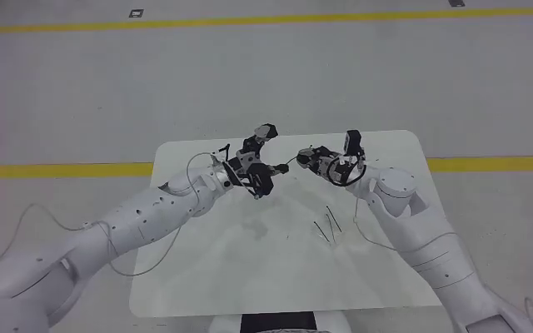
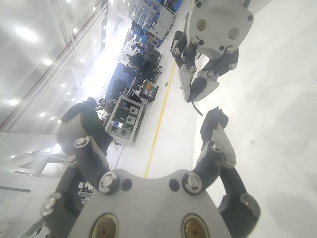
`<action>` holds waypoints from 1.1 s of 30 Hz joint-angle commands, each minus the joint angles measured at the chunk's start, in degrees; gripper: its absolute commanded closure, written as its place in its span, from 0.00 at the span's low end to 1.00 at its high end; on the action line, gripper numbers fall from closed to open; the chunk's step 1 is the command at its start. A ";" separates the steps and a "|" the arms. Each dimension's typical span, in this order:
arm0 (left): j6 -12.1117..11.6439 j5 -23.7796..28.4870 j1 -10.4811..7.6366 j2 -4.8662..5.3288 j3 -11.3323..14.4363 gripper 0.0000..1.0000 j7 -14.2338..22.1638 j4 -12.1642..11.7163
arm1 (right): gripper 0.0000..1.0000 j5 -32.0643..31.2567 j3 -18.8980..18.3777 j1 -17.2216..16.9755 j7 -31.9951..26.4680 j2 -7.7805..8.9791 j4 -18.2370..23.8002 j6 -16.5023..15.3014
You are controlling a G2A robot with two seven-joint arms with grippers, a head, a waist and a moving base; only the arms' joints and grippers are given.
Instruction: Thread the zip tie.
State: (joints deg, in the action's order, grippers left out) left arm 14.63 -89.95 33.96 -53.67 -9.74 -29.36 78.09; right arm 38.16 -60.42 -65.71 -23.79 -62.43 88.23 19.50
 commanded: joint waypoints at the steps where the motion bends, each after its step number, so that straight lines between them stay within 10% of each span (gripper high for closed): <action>1: -0.06 0.00 -0.01 -0.07 0.00 0.00 -0.14 -0.11 | 1.00 0.51 0.60 0.73 0.54 -0.16 -0.13 -0.02; 10: -0.41 0.00 -0.22 -0.36 0.00 0.00 -0.89 -0.86 | 1.00 1.66 3.12 3.63 3.74 -0.70 0.46 -0.02; 18: 0.04 0.00 -0.01 -0.60 0.00 0.49 -1.65 -1.58 | 1.00 1.29 5.24 4.98 5.84 -0.80 0.68 -0.02; 33: -2.16 0.00 -0.18 -0.74 0.00 0.62 -1.11 -2.08 | 1.00 -0.22 6.25 5.31 8.38 -0.56 1.54 -0.02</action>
State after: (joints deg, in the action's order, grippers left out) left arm 12.59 -89.95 33.77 -54.39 -9.74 -30.46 76.06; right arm 37.98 -54.20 -60.40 -15.46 -63.00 89.74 19.48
